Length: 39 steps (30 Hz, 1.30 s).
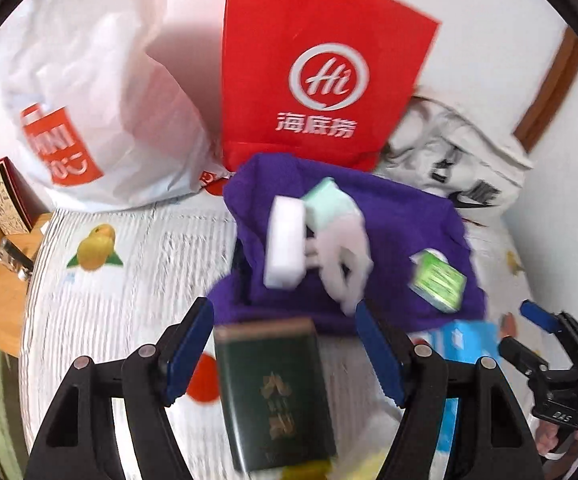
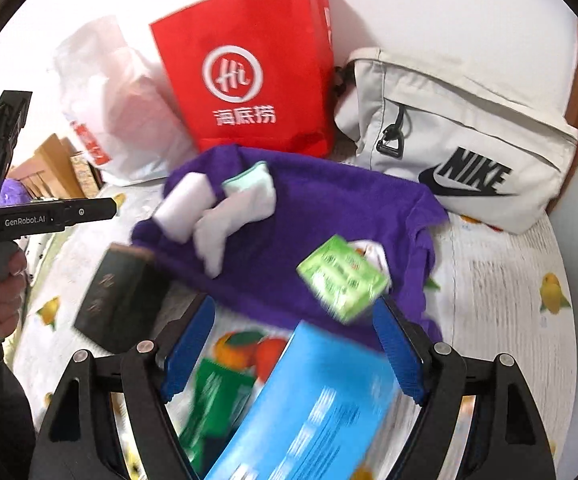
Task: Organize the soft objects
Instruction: 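Open both tools to drop sponge and green pack onto the purple towel, then reach down and grasp the white crumpled cloth with the left tool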
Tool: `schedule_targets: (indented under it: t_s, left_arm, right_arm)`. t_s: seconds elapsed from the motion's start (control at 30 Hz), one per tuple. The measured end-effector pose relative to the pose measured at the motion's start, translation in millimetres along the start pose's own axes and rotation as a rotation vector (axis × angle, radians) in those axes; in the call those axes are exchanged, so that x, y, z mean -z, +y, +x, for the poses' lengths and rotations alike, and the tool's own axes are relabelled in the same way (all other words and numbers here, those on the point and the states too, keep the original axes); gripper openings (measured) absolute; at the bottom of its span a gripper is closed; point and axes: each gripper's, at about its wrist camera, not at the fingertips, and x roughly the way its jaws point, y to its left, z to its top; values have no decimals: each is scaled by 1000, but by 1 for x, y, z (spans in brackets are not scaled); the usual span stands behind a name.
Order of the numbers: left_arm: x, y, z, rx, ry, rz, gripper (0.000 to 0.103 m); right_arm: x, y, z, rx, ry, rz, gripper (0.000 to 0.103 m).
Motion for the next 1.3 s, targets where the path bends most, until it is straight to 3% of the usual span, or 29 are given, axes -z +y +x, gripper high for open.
schedule_targets:
  t_s: [0.17, 0.33, 0.43, 0.57, 0.8, 1.07, 1.3]
  left_arm:
    - [43, -4, -37, 18, -5, 9, 72]
    - [84, -13, -48, 14, -1, 30, 72]
    - [114, -15, -45, -20, 50, 30, 72]
    - [150, -13, -35, 9, 129, -1, 72]
    - [201, -14, -17, -11, 158, 0, 72]
    - [231, -23, 0, 2, 156, 63, 72]
    - [242, -31, -1, -47, 71, 146, 76]
  right_arm:
    - [41, 14, -39, -15, -16, 33, 81]
    - [79, 25, -64, -21, -9, 53, 81]
    - [100, 30, -76, -29, -12, 62, 81]
    - [126, 32, -83, -48, -6, 90, 81]
    - [157, 32, -88, -27, 0, 95, 81]
    - [184, 26, -79, 7, 0, 123, 81]
    - [200, 29, -65, 35, 8, 120, 81]
